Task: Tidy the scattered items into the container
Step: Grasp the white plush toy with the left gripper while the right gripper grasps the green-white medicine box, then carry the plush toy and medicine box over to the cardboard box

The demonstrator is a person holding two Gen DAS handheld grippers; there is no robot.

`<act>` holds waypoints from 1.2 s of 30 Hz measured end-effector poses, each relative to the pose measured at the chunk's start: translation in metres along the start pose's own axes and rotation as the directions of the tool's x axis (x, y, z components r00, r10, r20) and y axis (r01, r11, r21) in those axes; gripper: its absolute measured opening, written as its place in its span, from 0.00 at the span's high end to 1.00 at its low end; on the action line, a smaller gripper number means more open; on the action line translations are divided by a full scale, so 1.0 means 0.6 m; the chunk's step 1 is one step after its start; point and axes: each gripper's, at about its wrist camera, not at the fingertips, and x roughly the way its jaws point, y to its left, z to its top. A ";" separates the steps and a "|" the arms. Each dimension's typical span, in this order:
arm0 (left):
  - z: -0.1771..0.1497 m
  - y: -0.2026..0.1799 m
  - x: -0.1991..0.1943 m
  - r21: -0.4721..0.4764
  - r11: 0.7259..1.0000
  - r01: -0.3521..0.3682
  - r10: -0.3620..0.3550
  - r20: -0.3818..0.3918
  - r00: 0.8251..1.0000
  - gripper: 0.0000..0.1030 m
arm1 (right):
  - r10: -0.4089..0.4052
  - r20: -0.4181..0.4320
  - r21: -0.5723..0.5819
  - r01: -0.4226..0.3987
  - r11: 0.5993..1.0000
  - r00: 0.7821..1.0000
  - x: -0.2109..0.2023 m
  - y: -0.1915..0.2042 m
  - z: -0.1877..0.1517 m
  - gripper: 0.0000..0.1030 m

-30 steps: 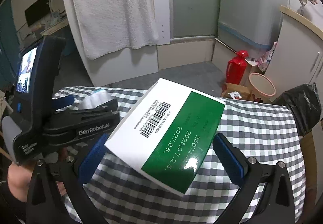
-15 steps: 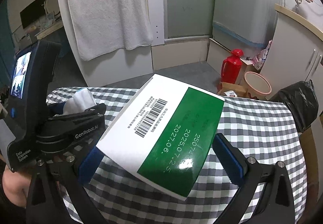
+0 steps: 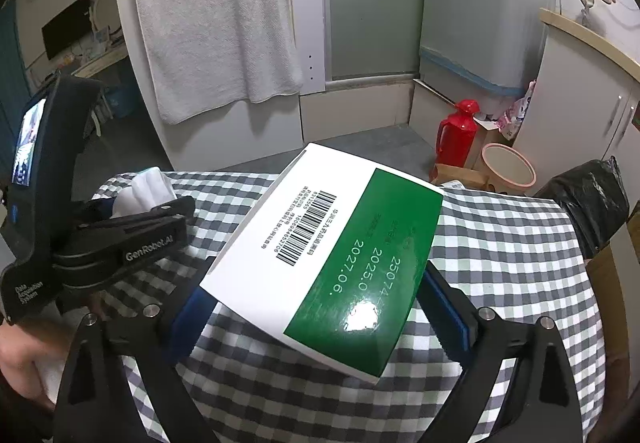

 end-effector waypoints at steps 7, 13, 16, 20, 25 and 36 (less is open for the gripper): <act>-0.001 -0.003 -0.054 0.000 1.000 -0.001 0.001 0.049 0.999 0.38 | 0.005 0.012 -0.008 -0.005 1.000 1.000 -0.025 -0.008 -0.005 0.11; -0.012 -0.014 -0.109 -0.006 1.000 0.015 -0.015 0.083 0.996 0.38 | 0.024 0.026 -0.002 -0.024 1.000 0.999 -0.056 -0.027 -0.013 0.13; -0.019 -0.023 -0.136 -0.001 1.000 0.019 -0.019 0.100 0.995 0.38 | 0.024 0.029 0.002 -0.024 1.000 0.999 -0.075 -0.036 -0.017 0.15; -0.031 -0.040 -0.166 0.011 1.000 0.028 -0.030 0.115 0.993 0.38 | 0.021 0.030 0.014 -0.021 1.000 0.999 -0.097 -0.054 -0.025 0.16; -0.042 -0.059 -0.200 0.019 0.999 0.044 -0.047 0.131 0.990 0.38 | 0.011 0.035 0.033 -0.012 0.999 0.999 -0.128 -0.071 -0.043 0.16; -0.054 -0.083 -0.239 0.039 0.998 0.058 -0.063 0.158 0.985 0.38 | -0.072 -0.028 0.065 0.074 0.995 0.997 -0.123 -0.111 -0.080 0.17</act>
